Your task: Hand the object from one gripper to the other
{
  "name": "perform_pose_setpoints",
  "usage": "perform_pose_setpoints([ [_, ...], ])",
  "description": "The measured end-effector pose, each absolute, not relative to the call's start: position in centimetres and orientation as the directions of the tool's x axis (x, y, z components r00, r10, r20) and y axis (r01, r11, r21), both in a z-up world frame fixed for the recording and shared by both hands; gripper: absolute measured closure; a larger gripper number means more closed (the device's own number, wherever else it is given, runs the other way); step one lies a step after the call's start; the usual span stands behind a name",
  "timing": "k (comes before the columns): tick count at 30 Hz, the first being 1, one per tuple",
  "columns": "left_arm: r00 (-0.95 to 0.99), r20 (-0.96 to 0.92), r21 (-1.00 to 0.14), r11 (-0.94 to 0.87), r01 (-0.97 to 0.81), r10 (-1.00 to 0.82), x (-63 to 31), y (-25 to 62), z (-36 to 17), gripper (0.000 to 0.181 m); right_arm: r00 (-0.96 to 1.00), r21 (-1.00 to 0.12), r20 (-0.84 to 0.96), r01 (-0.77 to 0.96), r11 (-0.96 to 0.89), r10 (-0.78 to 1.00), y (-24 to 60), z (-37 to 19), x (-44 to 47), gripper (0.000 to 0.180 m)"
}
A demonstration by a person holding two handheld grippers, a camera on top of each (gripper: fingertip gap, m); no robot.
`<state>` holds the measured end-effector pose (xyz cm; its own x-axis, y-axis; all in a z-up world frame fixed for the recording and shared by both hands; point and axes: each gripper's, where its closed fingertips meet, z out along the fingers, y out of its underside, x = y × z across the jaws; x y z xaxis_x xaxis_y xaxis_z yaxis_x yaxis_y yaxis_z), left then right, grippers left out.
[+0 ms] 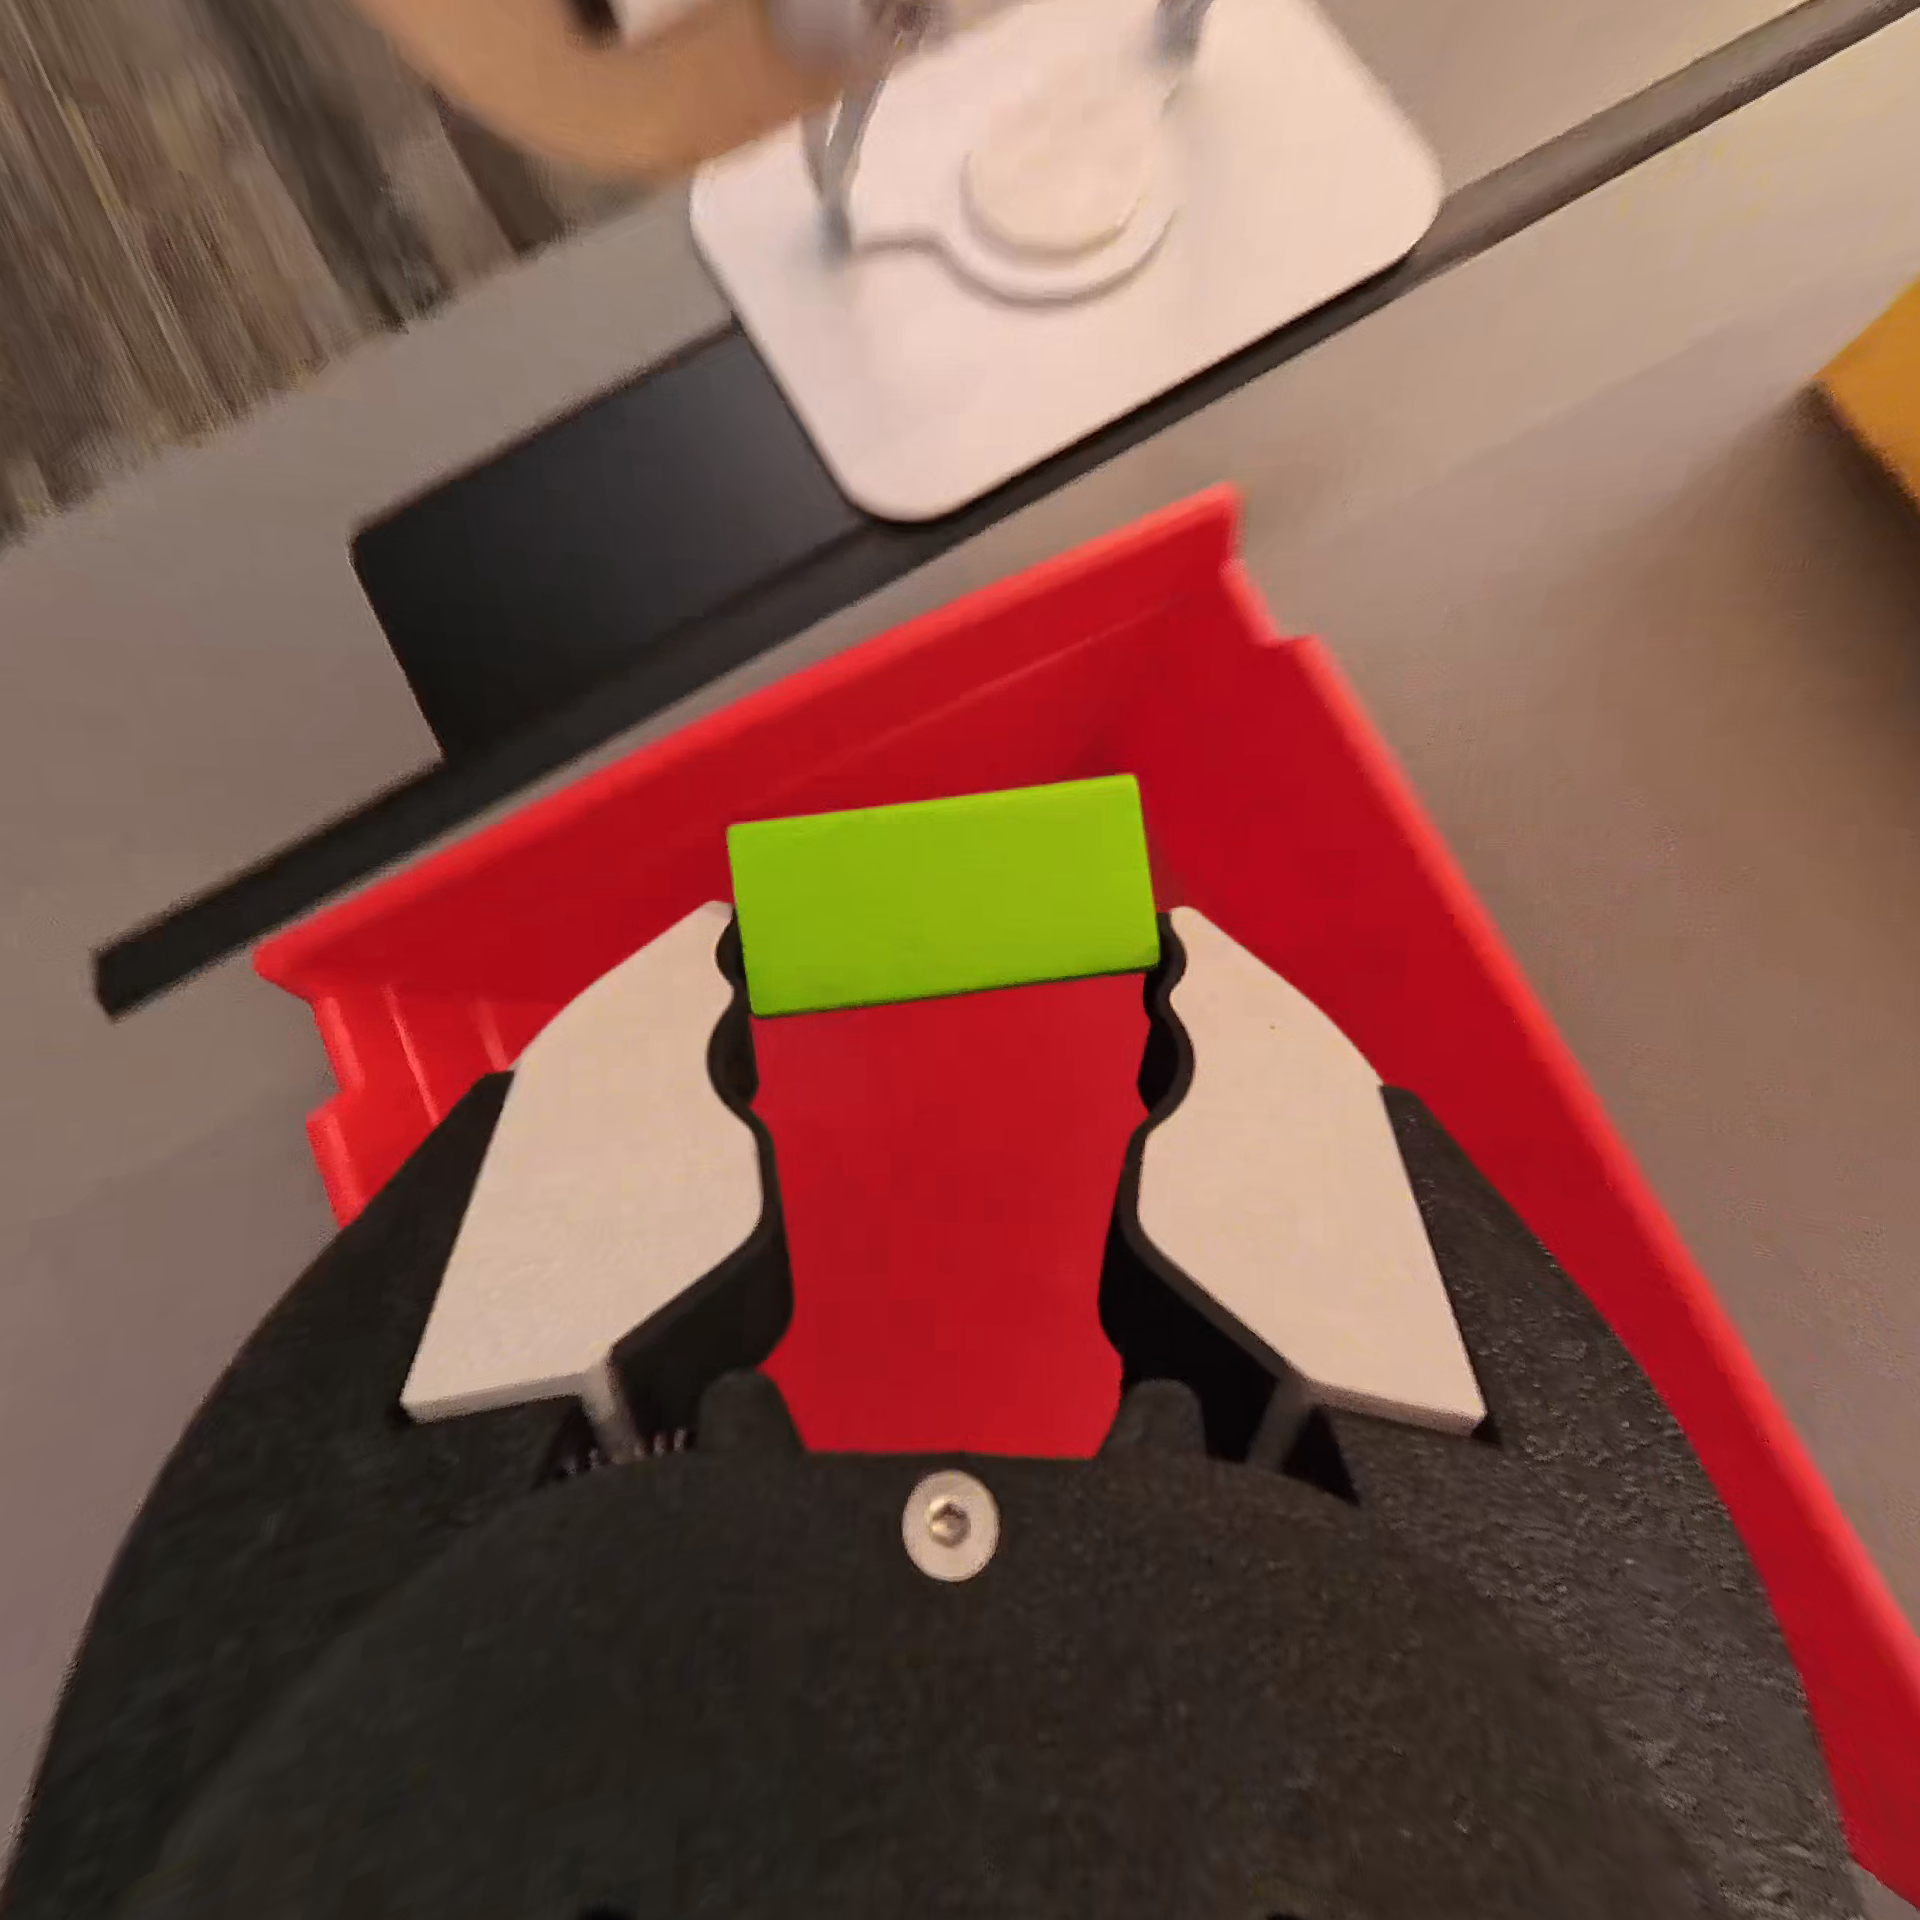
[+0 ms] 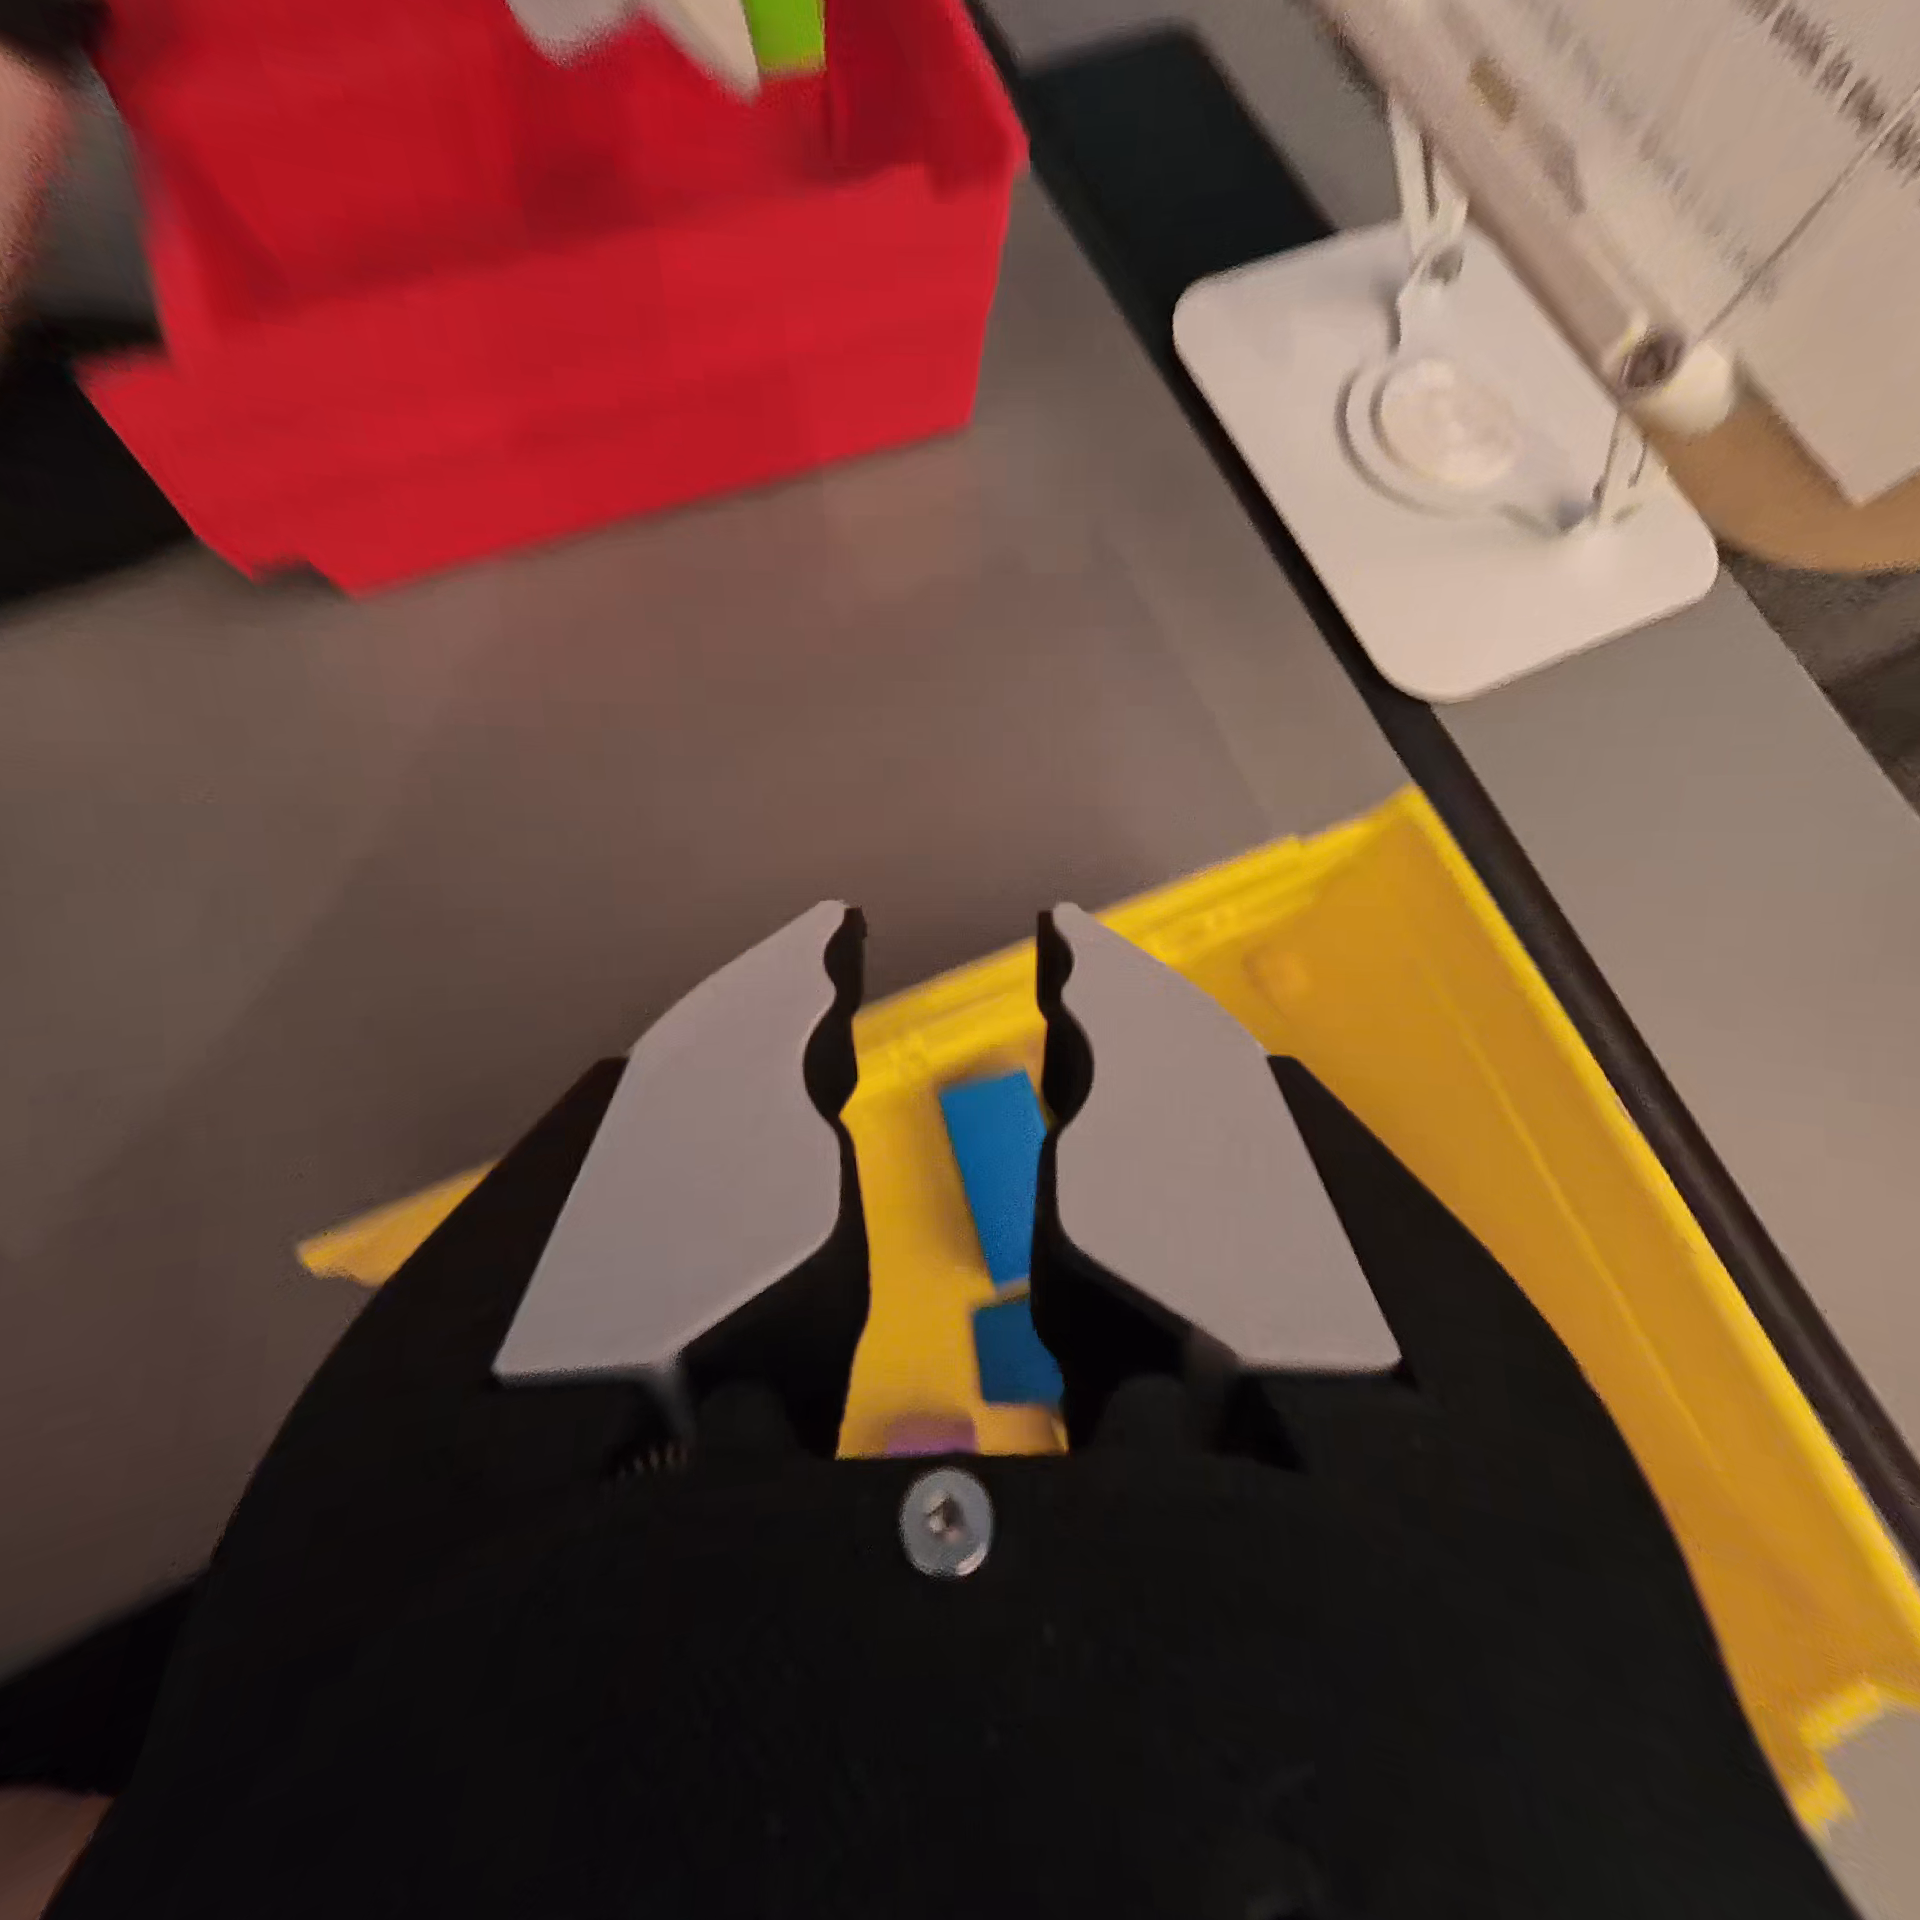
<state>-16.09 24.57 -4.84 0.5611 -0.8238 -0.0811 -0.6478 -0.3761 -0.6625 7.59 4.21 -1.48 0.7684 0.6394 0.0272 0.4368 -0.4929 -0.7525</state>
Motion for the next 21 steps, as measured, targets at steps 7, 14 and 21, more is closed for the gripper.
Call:
perform_pose_setpoints([
  [7,0.341,-0.274,-0.797,0.013,-0.604,-0.899,-10.5,17.2,2.8,0.108,0.648,-0.881,-0.349,0.020,-0.473,0.677,5.5,5.1,0.4,0.142],
  [14,0.130,-0.505,-0.740,0.350,-0.574,-0.853,-6.3,8.9,5.2,0.108,0.456,-0.778,-0.607,-0.170,-0.605,0.651,5.8,5.7,-3.2,0.119],
  [21,0.019,-0.562,-0.691,0.458,-0.560,-0.827,-4.6,4.9,4.5,0.108,0.293,-0.702,-0.708,-0.192,-0.686,0.643,4.9,6.0,-5.5,0.139],
])
